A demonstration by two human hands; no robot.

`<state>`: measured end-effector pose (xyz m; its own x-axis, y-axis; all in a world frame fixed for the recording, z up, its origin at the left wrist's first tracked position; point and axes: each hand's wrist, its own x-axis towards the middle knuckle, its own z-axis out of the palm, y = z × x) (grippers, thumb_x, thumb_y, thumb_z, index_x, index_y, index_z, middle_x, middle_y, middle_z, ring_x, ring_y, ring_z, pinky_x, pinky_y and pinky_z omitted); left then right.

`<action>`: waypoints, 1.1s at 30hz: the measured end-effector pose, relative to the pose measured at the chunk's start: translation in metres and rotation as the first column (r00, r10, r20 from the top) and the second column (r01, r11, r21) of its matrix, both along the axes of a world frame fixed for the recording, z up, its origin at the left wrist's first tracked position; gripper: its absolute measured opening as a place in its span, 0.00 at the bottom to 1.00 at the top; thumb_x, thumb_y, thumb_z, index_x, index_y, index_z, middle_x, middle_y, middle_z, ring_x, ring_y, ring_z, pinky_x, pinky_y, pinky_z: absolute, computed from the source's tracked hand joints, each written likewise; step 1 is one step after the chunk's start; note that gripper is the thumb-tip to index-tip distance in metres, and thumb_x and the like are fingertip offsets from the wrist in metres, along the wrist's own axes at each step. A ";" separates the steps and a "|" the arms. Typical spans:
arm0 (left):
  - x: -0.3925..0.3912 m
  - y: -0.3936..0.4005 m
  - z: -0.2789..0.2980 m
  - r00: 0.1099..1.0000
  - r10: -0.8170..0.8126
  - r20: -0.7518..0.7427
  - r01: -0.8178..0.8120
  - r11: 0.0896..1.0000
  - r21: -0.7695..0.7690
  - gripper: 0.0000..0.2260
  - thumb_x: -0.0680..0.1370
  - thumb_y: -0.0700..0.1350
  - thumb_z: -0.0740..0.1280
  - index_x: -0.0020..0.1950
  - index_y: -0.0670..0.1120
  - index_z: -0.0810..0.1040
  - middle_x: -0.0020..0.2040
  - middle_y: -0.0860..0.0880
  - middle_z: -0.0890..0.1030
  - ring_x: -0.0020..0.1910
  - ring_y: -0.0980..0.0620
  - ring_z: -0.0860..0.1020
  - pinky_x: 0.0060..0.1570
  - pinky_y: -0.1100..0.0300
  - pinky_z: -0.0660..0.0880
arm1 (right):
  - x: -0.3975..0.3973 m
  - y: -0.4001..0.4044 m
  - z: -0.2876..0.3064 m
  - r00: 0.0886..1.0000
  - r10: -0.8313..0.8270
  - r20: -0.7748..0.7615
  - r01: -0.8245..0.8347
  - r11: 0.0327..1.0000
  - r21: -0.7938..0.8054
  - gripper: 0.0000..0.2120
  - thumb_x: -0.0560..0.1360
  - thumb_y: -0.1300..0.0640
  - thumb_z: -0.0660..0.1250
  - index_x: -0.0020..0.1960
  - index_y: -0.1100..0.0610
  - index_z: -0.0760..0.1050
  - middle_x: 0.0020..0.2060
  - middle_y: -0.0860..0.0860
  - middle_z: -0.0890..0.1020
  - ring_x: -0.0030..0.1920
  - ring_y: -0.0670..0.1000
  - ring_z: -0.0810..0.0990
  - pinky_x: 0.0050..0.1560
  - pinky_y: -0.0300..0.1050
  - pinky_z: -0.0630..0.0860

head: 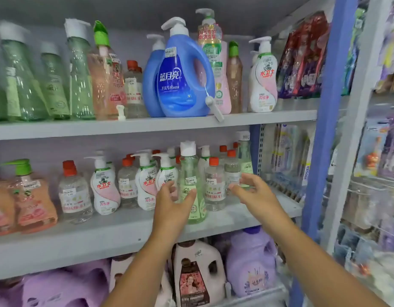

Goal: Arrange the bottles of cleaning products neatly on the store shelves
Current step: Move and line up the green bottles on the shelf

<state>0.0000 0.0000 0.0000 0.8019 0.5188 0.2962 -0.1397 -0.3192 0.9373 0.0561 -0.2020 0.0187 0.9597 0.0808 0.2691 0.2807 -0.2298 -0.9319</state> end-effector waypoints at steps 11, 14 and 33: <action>0.065 -0.008 -0.005 0.990 0.143 -0.019 -0.134 0.959 0.250 0.28 0.74 0.59 0.72 0.71 0.57 0.68 0.57 0.59 0.80 0.56 0.52 0.80 0.48 0.52 0.77 | 0.110 -0.018 -0.008 0.985 -0.170 -0.010 0.170 0.985 -0.043 0.28 0.75 0.47 0.74 0.72 0.52 0.70 0.63 0.48 0.76 0.60 0.49 0.77 0.57 0.46 0.74; 0.070 -0.011 -0.017 0.987 0.152 0.049 -0.159 0.954 0.253 0.29 0.73 0.55 0.75 0.72 0.57 0.68 0.59 0.57 0.81 0.57 0.52 0.80 0.53 0.49 0.80 | 0.146 -0.027 -0.018 0.977 -0.207 -0.047 0.203 0.976 -0.079 0.29 0.76 0.48 0.74 0.72 0.55 0.69 0.65 0.51 0.77 0.65 0.54 0.77 0.65 0.52 0.75; 0.053 -0.031 -0.025 0.981 0.193 -0.032 -0.189 0.977 0.096 0.25 0.73 0.50 0.78 0.61 0.63 0.67 0.51 0.65 0.77 0.49 0.70 0.74 0.43 0.70 0.70 | 0.213 -0.055 -0.042 0.996 0.006 -0.088 -0.014 0.996 -0.092 0.28 0.71 0.57 0.79 0.67 0.57 0.73 0.60 0.54 0.82 0.50 0.51 0.80 0.49 0.45 0.76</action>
<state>0.0529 -0.0309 -0.0246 0.7032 0.6356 0.3187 -0.0296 -0.4216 0.9063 0.2691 -0.2570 -0.0231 0.9783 0.1112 0.1750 0.2017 -0.3136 -0.9279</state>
